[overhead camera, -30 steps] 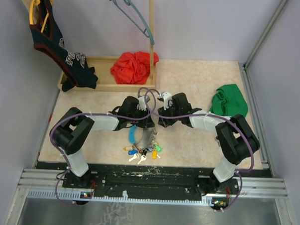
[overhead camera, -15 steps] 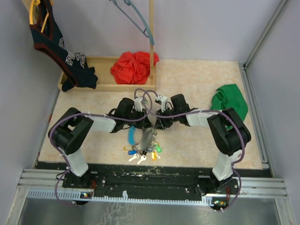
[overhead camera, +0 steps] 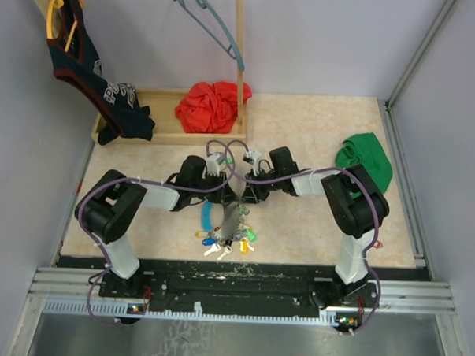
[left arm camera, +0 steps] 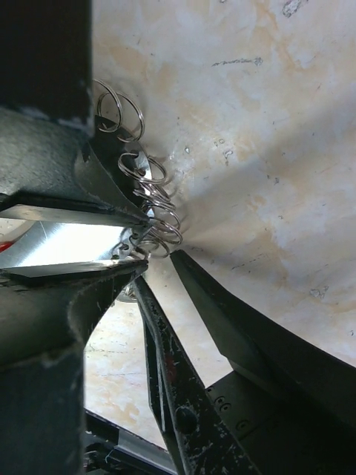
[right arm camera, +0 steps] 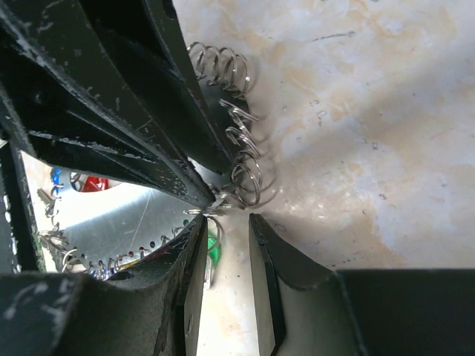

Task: Put the keys on the keyring

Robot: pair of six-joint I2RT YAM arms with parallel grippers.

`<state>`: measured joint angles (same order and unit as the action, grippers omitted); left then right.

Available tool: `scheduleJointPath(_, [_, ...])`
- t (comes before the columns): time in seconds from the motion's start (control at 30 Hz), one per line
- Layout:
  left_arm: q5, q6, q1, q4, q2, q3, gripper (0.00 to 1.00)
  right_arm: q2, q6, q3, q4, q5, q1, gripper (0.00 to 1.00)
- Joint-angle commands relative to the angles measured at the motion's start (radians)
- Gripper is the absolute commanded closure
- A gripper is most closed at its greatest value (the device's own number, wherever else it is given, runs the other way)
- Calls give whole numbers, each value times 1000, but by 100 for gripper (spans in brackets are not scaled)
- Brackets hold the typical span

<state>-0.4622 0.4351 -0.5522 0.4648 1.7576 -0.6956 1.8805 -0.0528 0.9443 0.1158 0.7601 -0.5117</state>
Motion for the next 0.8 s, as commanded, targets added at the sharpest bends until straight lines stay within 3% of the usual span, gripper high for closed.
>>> scheduleJointPath(0.0, [-18, 7, 9, 15, 6, 18, 70, 20, -47, 35, -8, 81, 6, 70])
scheduleJointPath(0.77, [10, -111, -13, -62, -157, 53, 69, -19, -53, 6, 22, 57, 5, 75])
